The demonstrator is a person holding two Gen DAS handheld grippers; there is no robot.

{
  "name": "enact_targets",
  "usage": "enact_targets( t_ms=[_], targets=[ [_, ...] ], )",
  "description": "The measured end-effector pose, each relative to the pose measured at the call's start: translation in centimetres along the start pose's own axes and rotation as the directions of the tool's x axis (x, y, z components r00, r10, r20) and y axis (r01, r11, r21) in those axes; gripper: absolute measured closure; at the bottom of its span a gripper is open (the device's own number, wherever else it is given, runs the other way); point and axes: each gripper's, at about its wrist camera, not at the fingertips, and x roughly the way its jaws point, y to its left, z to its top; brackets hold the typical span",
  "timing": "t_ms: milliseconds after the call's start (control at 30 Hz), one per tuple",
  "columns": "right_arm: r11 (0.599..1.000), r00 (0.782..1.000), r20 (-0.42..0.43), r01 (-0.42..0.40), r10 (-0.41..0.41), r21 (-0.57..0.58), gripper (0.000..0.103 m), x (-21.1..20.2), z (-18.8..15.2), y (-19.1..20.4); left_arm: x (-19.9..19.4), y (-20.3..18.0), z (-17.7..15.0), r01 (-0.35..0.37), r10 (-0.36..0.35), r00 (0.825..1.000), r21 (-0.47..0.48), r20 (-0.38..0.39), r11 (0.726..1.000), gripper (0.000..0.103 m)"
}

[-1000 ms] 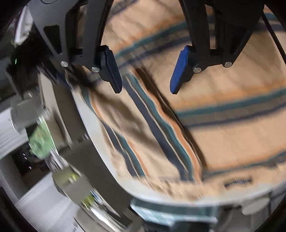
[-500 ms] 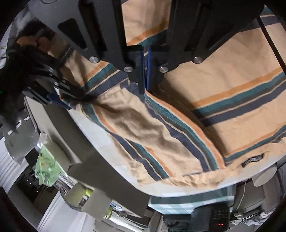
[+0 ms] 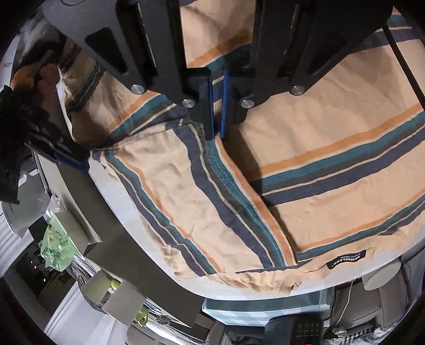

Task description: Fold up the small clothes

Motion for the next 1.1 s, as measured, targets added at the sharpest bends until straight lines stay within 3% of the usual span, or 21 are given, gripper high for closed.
enact_targets(
  t_ms=[167,267,300,400,433,533,633,800,1100],
  targets=[
    [0.997,0.998,-0.066,-0.003,0.008,0.080,0.056,3.7,1.7,-0.6,0.3,0.2,0.0,0.014,-0.014,1.000,-0.019,0.006,1.000,0.101],
    [0.999,0.997,-0.078,-0.004,0.008,0.049,0.057,4.6,1.7,0.0,0.4,0.3,0.0,0.014,-0.014,1.000,-0.026,0.008,1.000,0.100],
    [1.000,0.997,-0.079,0.007,-0.004,0.027,0.063,4.7,1.7,0.3,0.4,0.3,0.0,0.014,-0.014,1.000,-0.027,0.009,1.000,0.099],
    [0.999,0.997,-0.071,0.044,-0.043,0.005,0.094,5.0,1.6,0.4,0.5,0.4,0.0,0.013,-0.013,1.000,-0.034,0.012,0.999,0.098],
    [0.999,0.997,-0.066,0.045,-0.044,0.009,0.096,4.9,1.6,0.2,0.5,0.4,0.0,0.016,-0.015,1.000,-0.035,0.012,0.999,0.097],
    [0.997,0.998,-0.018,0.064,-0.064,0.047,0.097,3.7,1.3,-0.8,0.5,0.3,-0.1,0.010,-0.010,1.000,-0.030,0.013,0.999,0.097],
    [0.992,0.997,-0.044,0.066,-0.062,0.106,0.096,3.7,1.1,-2.1,0.5,0.2,-0.1,0.003,-0.003,1.000,-0.019,0.009,1.000,0.097],
    [0.991,0.999,-0.041,0.026,-0.021,0.131,0.086,2.9,1.1,-2.5,0.2,0.6,-0.1,0.016,-0.016,1.000,-0.039,-0.004,0.999,0.096],
    [0.999,0.999,0.036,-0.028,0.029,-0.016,0.085,1.7,1.4,2.2,-0.8,-0.2,1.3,0.026,-0.020,0.997,-0.066,0.080,0.998,0.087]
  ],
)
